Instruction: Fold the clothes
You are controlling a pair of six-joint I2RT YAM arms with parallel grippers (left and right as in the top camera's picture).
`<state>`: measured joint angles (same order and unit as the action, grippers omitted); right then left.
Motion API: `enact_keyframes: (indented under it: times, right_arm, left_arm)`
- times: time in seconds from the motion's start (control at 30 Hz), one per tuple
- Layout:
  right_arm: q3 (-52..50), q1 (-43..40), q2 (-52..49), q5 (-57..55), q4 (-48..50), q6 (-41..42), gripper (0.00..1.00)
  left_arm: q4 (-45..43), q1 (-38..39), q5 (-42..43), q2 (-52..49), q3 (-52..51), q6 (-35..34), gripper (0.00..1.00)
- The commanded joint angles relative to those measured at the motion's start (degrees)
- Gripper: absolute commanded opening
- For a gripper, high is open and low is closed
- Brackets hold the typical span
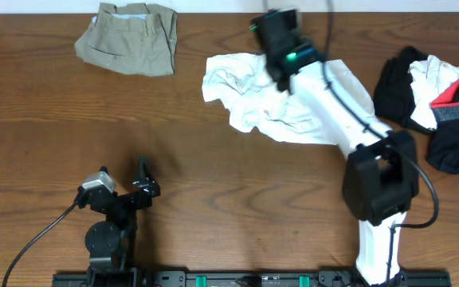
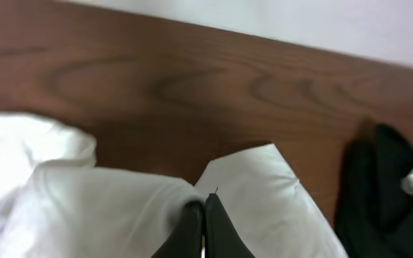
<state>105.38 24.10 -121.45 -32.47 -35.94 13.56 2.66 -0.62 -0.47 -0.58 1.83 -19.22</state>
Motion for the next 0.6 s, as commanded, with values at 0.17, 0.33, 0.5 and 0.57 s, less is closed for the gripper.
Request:
enact_keyframes:
  times: [0.17,0.33,0.5,0.57]
  right_arm:
    - [0.9,-9.7,0.9,13.9,5.0,11.0,0.02]
    - [0.9,-12.5,0.4,11.9,5.4,11.1,0.01]
    - [0.9,-15.0,0.4,15.2,5.1,9.1,0.29]
    - [0.9,-15.6,0.4,17.7,4.2,6.8,0.38]
  left_arm:
    - [1.3,0.0,-1.5,0.3,-1.6,1.0,0.98]
    - [1.3,0.0,-1.5,0.3,-1.6,1.0,0.98]
    - [1.3,0.0,-1.5,0.3,-1.6,1.0,0.98]
    - [1.3,0.0,-1.5,0.3,-1.6,1.0,0.98]
